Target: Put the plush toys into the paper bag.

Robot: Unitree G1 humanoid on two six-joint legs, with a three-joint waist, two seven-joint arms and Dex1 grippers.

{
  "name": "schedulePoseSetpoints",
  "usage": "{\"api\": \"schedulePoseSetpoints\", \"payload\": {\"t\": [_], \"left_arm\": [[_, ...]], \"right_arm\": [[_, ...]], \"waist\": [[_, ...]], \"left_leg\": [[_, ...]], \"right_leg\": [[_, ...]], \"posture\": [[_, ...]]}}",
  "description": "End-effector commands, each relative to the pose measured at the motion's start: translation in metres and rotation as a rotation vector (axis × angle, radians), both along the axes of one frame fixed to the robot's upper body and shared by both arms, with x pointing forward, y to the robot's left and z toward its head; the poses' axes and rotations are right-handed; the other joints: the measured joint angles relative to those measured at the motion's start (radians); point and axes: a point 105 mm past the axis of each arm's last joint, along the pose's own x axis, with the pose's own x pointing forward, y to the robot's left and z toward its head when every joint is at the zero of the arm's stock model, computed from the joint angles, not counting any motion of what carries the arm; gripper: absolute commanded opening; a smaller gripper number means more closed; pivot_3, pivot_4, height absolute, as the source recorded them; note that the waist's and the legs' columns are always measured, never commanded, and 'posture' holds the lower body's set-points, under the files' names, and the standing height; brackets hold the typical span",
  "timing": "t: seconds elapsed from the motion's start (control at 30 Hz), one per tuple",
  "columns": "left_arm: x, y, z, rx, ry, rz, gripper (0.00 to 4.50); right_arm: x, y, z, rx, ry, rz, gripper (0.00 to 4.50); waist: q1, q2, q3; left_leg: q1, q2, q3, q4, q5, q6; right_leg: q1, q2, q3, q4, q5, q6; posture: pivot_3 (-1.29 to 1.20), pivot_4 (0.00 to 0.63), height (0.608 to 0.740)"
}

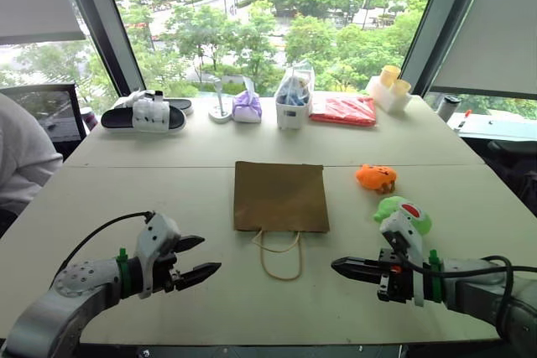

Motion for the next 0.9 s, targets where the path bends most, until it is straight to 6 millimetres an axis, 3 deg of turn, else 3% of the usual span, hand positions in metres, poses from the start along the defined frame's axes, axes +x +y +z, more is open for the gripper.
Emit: {"api": "schedulePoseSetpoints", "payload": {"t": [0.03, 0.33, 0.47, 0.53, 0.67, 0.9], "left_arm": [[-0.001, 0.002, 0.010, -0.005, -0.036, 0.005, 3.65], [0.001, 0.003, 0.011, 0.063, -0.068, -0.028, 3.65], [0.009, -0.006, 0.010, 0.196, -0.160, -0.161, 3.65], [0.019, -0.016, 0.009, 0.262, -0.228, -0.258, 3.65], [0.036, -0.049, -0.013, 0.360, -0.318, -0.503, 3.65], [0.065, -0.092, -0.015, 0.290, -0.404, -0.620, 3.65]], "right_arm": [[0.001, 0.005, 0.007, 0.016, -0.040, 0.021, 0.00], [0.002, 0.006, 0.006, 0.021, -0.045, 0.021, 0.00], [0.004, 0.006, 0.003, 0.026, -0.039, 0.011, 0.00], [0.007, 0.007, 0.003, 0.028, -0.042, 0.005, 0.00], [0.013, 0.007, 0.002, 0.022, -0.062, -0.021, 0.00], [0.009, 0.008, 0.001, 0.023, -0.088, -0.080, 0.00]], "waist": [[0.000, 0.000, 0.000], [0.000, 0.000, 0.000], [0.003, 0.000, 0.000], [0.002, 0.000, 0.000], [0.006, 0.000, 0.000], [-0.003, -0.002, 0.001]], "left_leg": [[0.000, 0.000, 0.000, 0.000, 0.000, 0.000], [0.000, 0.000, 0.000, 0.000, 0.000, 0.000], [0.000, 0.000, 0.000, 0.000, 0.000, 0.000], [0.000, -0.001, 0.002, 0.000, 0.000, 0.000], [0.000, -0.002, 0.004, 0.001, 0.000, 0.000], [-0.002, -0.002, 0.000, 0.000, 0.000, 0.000]], "right_leg": [[0.000, 0.000, 0.000, 0.000, 0.000, 0.000], [0.000, 0.000, 0.000, 0.000, 0.000, 0.000], [0.000, 0.000, 0.000, 0.000, 0.000, 0.000], [0.000, 0.000, 0.000, -0.001, 0.000, -0.001], [0.001, 0.000, -0.001, -0.001, 0.000, -0.001], [-0.002, 0.000, -0.002, 0.000, 0.003, 0.004]], "posture": [[0.00, 0.150, 0.740], [0.00, 0.150, 0.740], [0.00, 0.150, 0.740], [0.00, 0.150, 0.740], [0.00, 0.150, 0.740], [0.00, 0.150, 0.740]]}}
